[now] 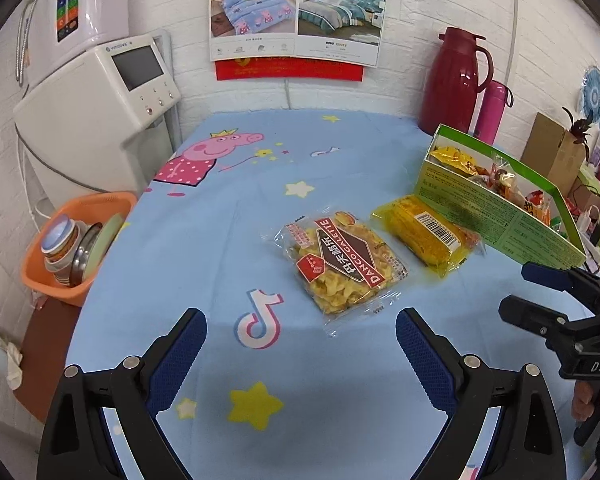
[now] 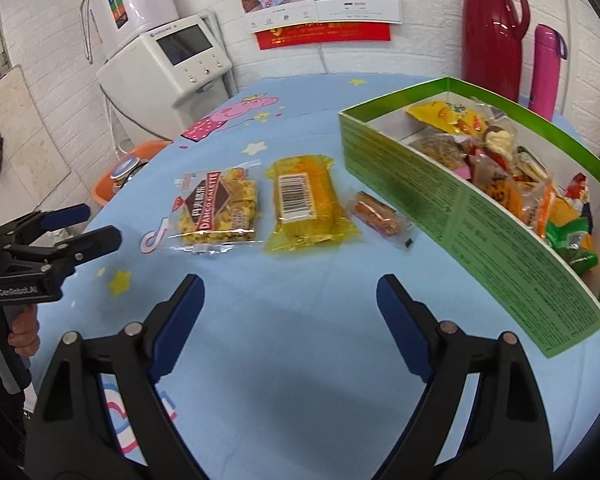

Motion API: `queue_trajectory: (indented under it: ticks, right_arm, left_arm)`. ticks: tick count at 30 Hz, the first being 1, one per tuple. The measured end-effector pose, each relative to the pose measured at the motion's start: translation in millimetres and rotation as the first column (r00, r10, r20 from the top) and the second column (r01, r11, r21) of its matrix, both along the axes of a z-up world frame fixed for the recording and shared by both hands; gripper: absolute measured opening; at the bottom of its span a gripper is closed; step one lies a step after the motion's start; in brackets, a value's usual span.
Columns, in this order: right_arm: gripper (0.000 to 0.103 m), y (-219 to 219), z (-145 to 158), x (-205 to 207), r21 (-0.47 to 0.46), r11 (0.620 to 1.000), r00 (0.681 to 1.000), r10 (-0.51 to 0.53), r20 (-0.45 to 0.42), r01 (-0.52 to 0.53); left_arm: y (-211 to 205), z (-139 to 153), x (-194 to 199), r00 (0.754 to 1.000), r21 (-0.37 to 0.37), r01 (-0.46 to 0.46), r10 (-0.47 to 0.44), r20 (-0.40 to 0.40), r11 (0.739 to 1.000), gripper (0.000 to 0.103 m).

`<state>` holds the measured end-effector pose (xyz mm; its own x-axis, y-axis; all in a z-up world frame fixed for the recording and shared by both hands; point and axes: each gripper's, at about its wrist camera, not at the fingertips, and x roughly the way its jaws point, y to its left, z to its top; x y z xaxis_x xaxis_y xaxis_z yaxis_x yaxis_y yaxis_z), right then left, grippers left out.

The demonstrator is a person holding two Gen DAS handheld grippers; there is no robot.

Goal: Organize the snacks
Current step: 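Move both tools back toward the Danco Galette bag, then grasp the Danco Galette bag with the left tool while the right tool also grips it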

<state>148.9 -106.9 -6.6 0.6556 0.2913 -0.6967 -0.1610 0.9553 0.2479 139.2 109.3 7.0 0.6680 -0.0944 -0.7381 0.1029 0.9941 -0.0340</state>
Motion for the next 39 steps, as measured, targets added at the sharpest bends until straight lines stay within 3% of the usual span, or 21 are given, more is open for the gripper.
queue_trajectory:
  ticks: [4, 6, 11, 15, 19, 20, 22, 27, 30, 33, 34, 36, 39]
  right_arm:
    - [0.087, 19, -8, 13, 0.079, 0.992, 0.995, 0.097, -0.031, -0.095]
    - [0.082, 24, -14, 21, 0.142, 0.982, 0.99, 0.13, -0.058, -0.121]
    - [0.08, 26, -29, 44, 0.241, 0.965, 0.984, 0.137, -0.116, -0.106]
    - [0.079, 19, -38, 59, 0.287, 0.956, 0.986, 0.099, -0.137, -0.056]
    - [0.078, 14, -42, 76, 0.309, 0.951, 0.99, 0.061, -0.124, -0.02]
    - [0.074, 15, -42, 78, 0.309, 0.951, 0.99, 0.065, -0.124, -0.023]
    - [0.056, 21, -45, 82, 0.323, 0.946, 0.986, 0.09, -0.141, -0.04]
    - [0.03, 22, -50, 70, 0.305, 0.952, 0.986, 0.076, -0.15, -0.027]
    - [0.03, 16, -53, 58, 0.347, 0.937, 0.983, 0.09, -0.159, -0.029]
    - [0.031, 13, -48, 52, 0.33, 0.943, 0.984, 0.085, -0.159, -0.028]
    - [0.035, 13, -46, 51, 0.328, 0.944, 0.984, 0.092, -0.153, -0.037]
    - [0.061, 15, -43, 55, 0.337, 0.94, 0.983, 0.107, -0.149, -0.051]
    - [0.064, 25, -37, 69, 0.287, 0.954, 0.985, 0.122, -0.119, -0.084]
  left_arm:
    - [7, -6, 23, 0.999, -0.051, 0.024, -0.026, -0.022, 0.998, 0.097]
    - [10, -8, 38, 0.998, -0.081, 0.039, -0.042, -0.037, 0.996, 0.097]
    - [15, -21, 75, 0.994, -0.127, 0.052, -0.064, -0.092, 0.991, 0.09]
    - [13, -38, 89, 0.984, -0.158, 0.083, -0.106, -0.145, 0.984, 0.078]
    - [16, -48, 88, 0.972, -0.238, 0.132, -0.173, -0.161, 0.962, 0.051]
    - [16, -47, 87, 0.969, -0.249, 0.145, -0.188, -0.161, 0.958, 0.049]
    - [16, -45, 82, 0.967, -0.234, 0.159, -0.199, -0.159, 0.959, 0.046]
    - [20, -44, 61, 0.968, -0.223, 0.167, -0.203, -0.149, 0.96, 0.046]
    - [20, -45, 47, 0.966, -0.232, 0.176, -0.213, -0.147, 0.957, 0.046]
    - [19, -45, 30, 0.959, -0.234, 0.203, -0.241, -0.147, 0.951, 0.045]
    - [19, -44, 26, 0.959, -0.223, 0.209, -0.244, -0.144, 0.952, 0.045]
    - [21, -43, 16, 0.961, -0.198, 0.212, -0.24, -0.135, 0.957, 0.046]
    - [31, -41, 8, 0.969, -0.242, 0.159, -0.198, -0.145, 0.957, 0.053]
